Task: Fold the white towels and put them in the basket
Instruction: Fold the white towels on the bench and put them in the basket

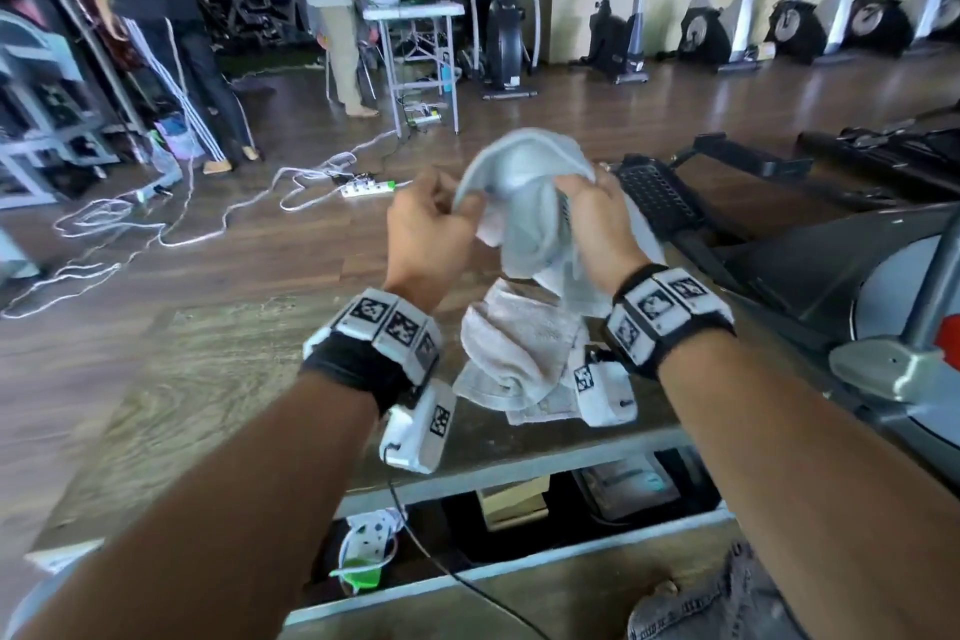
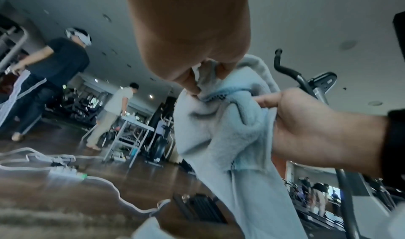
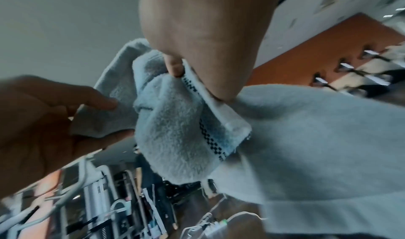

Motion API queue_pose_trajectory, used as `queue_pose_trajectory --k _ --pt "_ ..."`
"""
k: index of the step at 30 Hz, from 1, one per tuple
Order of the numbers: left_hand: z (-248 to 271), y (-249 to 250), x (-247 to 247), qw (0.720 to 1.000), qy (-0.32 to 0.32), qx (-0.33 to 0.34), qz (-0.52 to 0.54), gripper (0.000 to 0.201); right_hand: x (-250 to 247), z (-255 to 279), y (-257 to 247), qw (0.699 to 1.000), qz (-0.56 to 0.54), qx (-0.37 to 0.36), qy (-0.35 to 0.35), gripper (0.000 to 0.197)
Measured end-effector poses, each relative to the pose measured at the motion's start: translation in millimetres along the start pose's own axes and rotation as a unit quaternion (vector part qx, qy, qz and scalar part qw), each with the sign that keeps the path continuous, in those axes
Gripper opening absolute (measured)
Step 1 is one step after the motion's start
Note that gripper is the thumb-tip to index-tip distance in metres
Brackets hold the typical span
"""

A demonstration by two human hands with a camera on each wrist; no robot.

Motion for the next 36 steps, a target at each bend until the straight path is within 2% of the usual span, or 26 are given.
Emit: queue_pose_trajectory --k 1,3,5,6,8,10,11,12,14,17,19,20,22,24,26,28,30,31,34,36 --pt "-0.9 9.4 -22.3 0.999 0.026 0.021 0.004 0.027 22.0 4.6 -11.7 1.0 0.006 -0.011 -0.026 0.01" --pt "3.3 15.5 -68.7 0.996 0.071 0.046 -0.009 0.028 63.4 13.4 -23.1 0.995 0.026 -0.015 -0.094 0.015" --pt "13.8 5.9 -109.4 0.994 0.095 0.042 -0.039 0.031 96.5 22.6 -14.1 0.985 0.075 0.006 -0.154 0.017" --pt "21.3 -4.3 -128.3 0.992 0.097 0.031 -0.069 0.031 107.1 29.1 -6.1 0.975 0.134 0.017 -0.178 0.017" --pt "37.6 -31.9 -163.9 0.985 0.085 -0.013 -0.15 0.025 117.6 42.1 16.3 0.928 0.284 0.005 -0.239 0.023" --pt "57.6 -61.6 -196.6 0.971 0.065 -0.062 -0.223 0.017 115.7 59.2 32.1 0.867 0.399 -0.058 -0.292 0.012" --pt "68.2 -73.8 -210.2 0.964 0.055 -0.076 -0.247 0.012 113.0 66.6 38.9 0.853 0.417 -0.084 -0.303 0.015" --pt "78.2 -83.6 -222.3 0.96 0.047 -0.083 -0.264 0.009 109.5 72.8 47.1 0.841 0.427 -0.094 -0.318 0.027" --pt "94.7 -96.4 -241.3 0.956 0.036 -0.083 -0.281 0.01 107.6 81.6 62.9 0.832 0.419 -0.085 -0.355 0.041" --pt "107.3 -110.6 -261.0 0.961 0.021 -0.074 -0.265 0.014 109.7 85.9 73.5 0.814 0.411 -0.081 -0.403 0.041" --pt "110.5 -120.7 -271.1 0.963 0.036 -0.067 -0.258 0.012 109.1 79.9 77.9 0.801 0.432 -0.099 -0.403 0.043" --pt "110.8 -125.9 -273.9 0.965 0.046 -0.067 -0.248 0.011 107.1 74.1 81.9 0.794 0.453 -0.1 -0.392 0.045" --pt "110.7 -137.4 -269.5 0.972 0.037 -0.074 -0.221 0.014 98.3 61.9 98.5 0.781 0.494 -0.057 -0.377 0.043" --pt "109.3 -155.2 -252.3 0.975 -0.037 -0.085 -0.204 0.023 89.8 53.8 121.9 0.754 0.534 -0.003 -0.383 0.036" --pt "106.6 -176.9 -230.6 0.961 -0.118 -0.124 -0.219 0.033 83.9 48.7 140.7 0.727 0.57 0.012 -0.382 0.033" --pt "100.0 -201.4 -207.0 0.944 -0.169 -0.163 -0.232 0.028 82.8 46.2 160.6 0.738 0.551 0.013 -0.389 0.031" --pt "92.1 -215.5 -185.4 0.918 -0.202 -0.173 -0.295 0.021 91.0 47.4 179.4 0.762 0.502 -0.028 -0.408 0.027" --pt "88.9 -222.0 -175.1 0.905 -0.221 -0.18 -0.314 0.024 96.2 50.1 187.6 0.765 0.493 -0.049 -0.412 0.027" --pt "83.4 -235.2 -142.0 0.89 -0.297 -0.145 -0.314 0.036 112.0 50.9 220.7 0.733 0.536 -0.083 -0.41 0.027" --pt "80.3 -245.8 -127.0 0.881 -0.324 -0.144 -0.313 0.025 122.8 48.7 235.9 0.733 0.545 -0.071 -0.401 0.019"
Point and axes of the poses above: each hand's wrist, its own z-axis away from the middle knuckle, its own x-axis out of the palm, y = z × x, the point moved 4 cm from there along -z, towards the middle knuckle, and after that the axes turned 8 degrees about -z, right-handed, at the moved point
